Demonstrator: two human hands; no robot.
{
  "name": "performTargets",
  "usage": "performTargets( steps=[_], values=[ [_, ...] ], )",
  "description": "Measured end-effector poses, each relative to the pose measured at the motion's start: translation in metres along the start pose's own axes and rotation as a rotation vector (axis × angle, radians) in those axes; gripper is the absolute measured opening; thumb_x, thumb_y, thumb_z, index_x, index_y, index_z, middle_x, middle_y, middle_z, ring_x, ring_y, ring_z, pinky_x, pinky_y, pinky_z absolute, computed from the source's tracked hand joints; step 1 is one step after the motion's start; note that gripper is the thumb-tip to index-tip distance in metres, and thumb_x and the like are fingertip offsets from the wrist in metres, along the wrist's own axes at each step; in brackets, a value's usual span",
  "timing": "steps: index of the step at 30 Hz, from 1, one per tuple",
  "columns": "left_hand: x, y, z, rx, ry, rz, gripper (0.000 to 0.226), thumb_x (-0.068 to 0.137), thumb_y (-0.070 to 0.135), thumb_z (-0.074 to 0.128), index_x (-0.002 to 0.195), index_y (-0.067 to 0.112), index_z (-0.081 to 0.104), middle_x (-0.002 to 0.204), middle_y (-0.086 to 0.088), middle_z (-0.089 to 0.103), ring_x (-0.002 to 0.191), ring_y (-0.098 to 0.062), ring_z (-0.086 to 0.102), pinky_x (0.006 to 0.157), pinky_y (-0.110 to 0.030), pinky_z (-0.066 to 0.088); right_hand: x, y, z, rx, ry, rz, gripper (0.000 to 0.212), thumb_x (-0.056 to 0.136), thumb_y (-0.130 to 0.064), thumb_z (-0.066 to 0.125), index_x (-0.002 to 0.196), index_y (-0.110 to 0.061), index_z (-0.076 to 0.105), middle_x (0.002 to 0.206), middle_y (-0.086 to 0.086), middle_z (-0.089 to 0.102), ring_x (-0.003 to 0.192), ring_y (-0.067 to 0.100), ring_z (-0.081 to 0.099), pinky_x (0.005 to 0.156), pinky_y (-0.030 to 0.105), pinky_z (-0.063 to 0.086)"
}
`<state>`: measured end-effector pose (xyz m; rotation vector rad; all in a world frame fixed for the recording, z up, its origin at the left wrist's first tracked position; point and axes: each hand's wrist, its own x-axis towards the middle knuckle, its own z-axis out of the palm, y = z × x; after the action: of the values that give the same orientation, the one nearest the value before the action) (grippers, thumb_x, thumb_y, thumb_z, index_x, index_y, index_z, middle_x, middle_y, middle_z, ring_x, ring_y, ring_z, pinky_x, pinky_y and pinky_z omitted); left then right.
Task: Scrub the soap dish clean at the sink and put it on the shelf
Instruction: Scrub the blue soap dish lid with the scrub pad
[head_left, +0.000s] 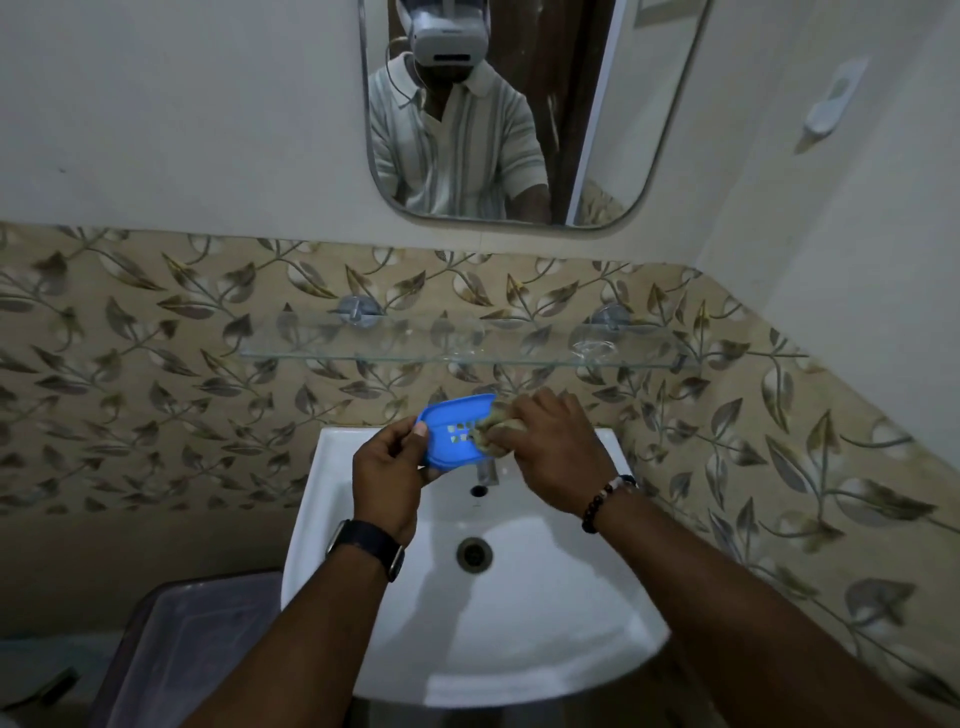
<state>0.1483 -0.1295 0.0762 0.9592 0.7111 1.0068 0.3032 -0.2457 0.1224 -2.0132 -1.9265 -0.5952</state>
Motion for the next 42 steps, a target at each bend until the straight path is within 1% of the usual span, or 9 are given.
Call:
performTargets(
  steps=[5, 10, 17, 23, 27, 31, 36, 39, 42],
  values=[
    [0.003, -0.003, 0.004, 0.062, -0.013, 0.047, 0.014, 0.099, 0.009, 0.057, 0.106, 0.003, 0.068, 0.087, -0.009, 0.071, 0.066, -0.007, 0.07, 0.06, -0.027, 0.061, 0.01, -0.051, 0.024, 0.264, 0.018, 0.094, 0.023, 0.09, -0.01, 0.058, 0.099, -0.025, 0.073, 0.092, 0.0, 0.06, 0.091, 0.024, 0.051, 0.081, 0.04, 0.044],
    [0.006, -0.005, -0.008, 0.184, -0.08, 0.065, 0.02, 0.1, 0.011, 0.057, 0.113, 0.002, 0.069, 0.098, -0.015, 0.074, 0.085, -0.023, 0.073, 0.068, -0.033, 0.063, 0.018, -0.022, 0.015, -0.139, 0.072, -0.144, 0.03, 0.09, -0.017, 0.052, 0.113, -0.024, 0.071, 0.109, 0.006, 0.068, 0.1, 0.03, 0.062, 0.081, 0.041, 0.045],
    [0.008, -0.001, -0.006, 0.213, 0.029, 0.131, 0.012, 0.098, 0.014, 0.061, 0.108, 0.013, 0.068, 0.092, -0.007, 0.073, 0.085, -0.021, 0.072, 0.07, -0.037, 0.062, 0.02, -0.015, 0.012, -0.287, -0.017, 0.049, 0.022, 0.078, -0.019, 0.062, 0.097, -0.016, 0.073, 0.103, 0.009, 0.067, 0.093, 0.031, 0.057, 0.074, 0.039, 0.039],
    [-0.001, -0.011, 0.0, 0.195, 0.043, 0.118, 0.01, 0.096, 0.012, 0.064, 0.1, 0.018, 0.07, 0.086, -0.003, 0.074, 0.075, -0.011, 0.072, 0.06, -0.027, 0.06, 0.016, -0.052, 0.015, 0.003, -0.252, 0.386, 0.024, 0.093, -0.025, 0.044, 0.096, -0.017, 0.067, 0.108, 0.008, 0.063, 0.106, 0.031, 0.055, 0.086, 0.045, 0.043],
    [-0.004, -0.015, -0.003, 0.152, 0.044, 0.056, 0.021, 0.097, 0.011, 0.062, 0.116, 0.003, 0.067, 0.099, -0.023, 0.071, 0.086, -0.027, 0.069, 0.077, -0.044, 0.062, 0.005, -0.064, 0.016, 0.437, -0.246, 0.337, 0.024, 0.09, -0.023, 0.045, 0.094, -0.03, 0.067, 0.087, -0.004, 0.053, 0.091, 0.022, 0.05, 0.077, 0.039, 0.041],
    [-0.009, -0.014, -0.004, 0.179, -0.031, 0.058, 0.021, 0.098, 0.011, 0.061, 0.116, 0.003, 0.068, 0.1, -0.021, 0.073, 0.089, -0.028, 0.073, 0.075, -0.043, 0.063, -0.007, -0.036, 0.019, 0.005, -0.125, 0.118, 0.032, 0.086, -0.024, 0.055, 0.115, -0.034, 0.065, 0.098, 0.0, 0.058, 0.098, 0.025, 0.051, 0.078, 0.04, 0.036],
    [-0.021, -0.017, 0.001, 0.151, -0.078, 0.034, 0.019, 0.097, 0.009, 0.061, 0.114, 0.003, 0.069, 0.094, -0.013, 0.073, 0.084, -0.021, 0.076, 0.067, -0.034, 0.063, 0.001, -0.028, 0.019, 0.019, -0.002, 0.492, 0.023, 0.086, -0.019, 0.054, 0.098, -0.023, 0.073, 0.095, 0.006, 0.062, 0.094, 0.03, 0.054, 0.08, 0.04, 0.039],
    [-0.018, -0.014, 0.0, 0.194, -0.081, 0.033, 0.02, 0.097, 0.008, 0.061, 0.114, 0.003, 0.07, 0.098, -0.018, 0.074, 0.087, -0.026, 0.074, 0.072, -0.037, 0.063, 0.002, -0.057, 0.023, 0.34, 0.045, 0.358, 0.027, 0.085, -0.018, 0.047, 0.083, -0.022, 0.073, 0.082, 0.002, 0.064, 0.082, 0.025, 0.053, 0.078, 0.041, 0.045],
    [-0.014, -0.009, -0.008, 0.18, -0.059, 0.019, 0.02, 0.097, 0.009, 0.062, 0.113, 0.0, 0.069, 0.098, -0.023, 0.074, 0.085, -0.029, 0.072, 0.07, -0.038, 0.064, -0.004, -0.061, 0.019, 0.441, -0.057, 0.191, 0.028, 0.087, -0.009, 0.05, 0.092, -0.019, 0.075, 0.086, 0.004, 0.062, 0.086, 0.025, 0.052, 0.08, 0.043, 0.044]
  ],
)
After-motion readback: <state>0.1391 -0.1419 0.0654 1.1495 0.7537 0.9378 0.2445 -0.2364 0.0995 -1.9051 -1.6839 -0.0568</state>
